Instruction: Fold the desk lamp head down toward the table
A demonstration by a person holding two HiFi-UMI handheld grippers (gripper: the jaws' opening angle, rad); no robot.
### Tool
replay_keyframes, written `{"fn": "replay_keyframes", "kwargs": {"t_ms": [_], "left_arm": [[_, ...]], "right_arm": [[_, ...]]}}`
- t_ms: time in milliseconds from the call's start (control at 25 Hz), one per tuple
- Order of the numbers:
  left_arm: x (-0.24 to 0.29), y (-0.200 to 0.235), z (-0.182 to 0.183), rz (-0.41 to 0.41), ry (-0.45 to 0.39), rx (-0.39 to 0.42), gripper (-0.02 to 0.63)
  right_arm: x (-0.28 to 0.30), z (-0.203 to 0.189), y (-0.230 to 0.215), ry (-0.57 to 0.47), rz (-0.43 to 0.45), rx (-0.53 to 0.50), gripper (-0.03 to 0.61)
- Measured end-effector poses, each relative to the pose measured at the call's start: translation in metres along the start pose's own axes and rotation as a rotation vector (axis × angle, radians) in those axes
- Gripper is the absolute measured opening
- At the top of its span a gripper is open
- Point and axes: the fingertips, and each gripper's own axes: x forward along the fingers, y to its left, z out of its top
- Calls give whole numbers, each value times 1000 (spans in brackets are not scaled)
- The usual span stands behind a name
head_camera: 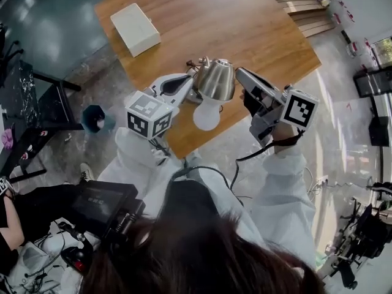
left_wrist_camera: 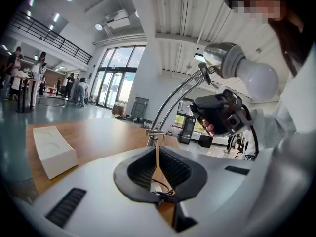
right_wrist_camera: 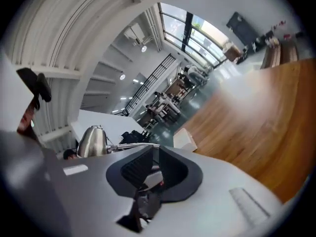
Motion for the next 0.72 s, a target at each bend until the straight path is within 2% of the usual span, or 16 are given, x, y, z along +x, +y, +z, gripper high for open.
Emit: {"fn": "replay_keyframes", "kwargs": {"t_ms": [40, 160, 280, 400, 520, 720], "left_arm": [[5, 3, -3, -8, 18, 3, 5], [20, 7, -14, -42, 72, 11, 68], [32, 11, -21, -80, 92, 11, 105], [45, 12, -22, -111, 106, 24, 139], [56, 14, -24, -135, 124, 36, 157], [72, 11, -29, -196, 154, 73, 161]], "right_arm": [[4, 2, -4, 23, 37, 48, 19], [11, 5, -10, 69, 163, 246, 44], [19, 6, -3, 123, 302, 419, 128], [27, 7, 5, 188, 375, 519, 176], [34, 8, 15, 250, 443, 581, 184], [44, 0, 3, 323, 455, 669, 184]]}}
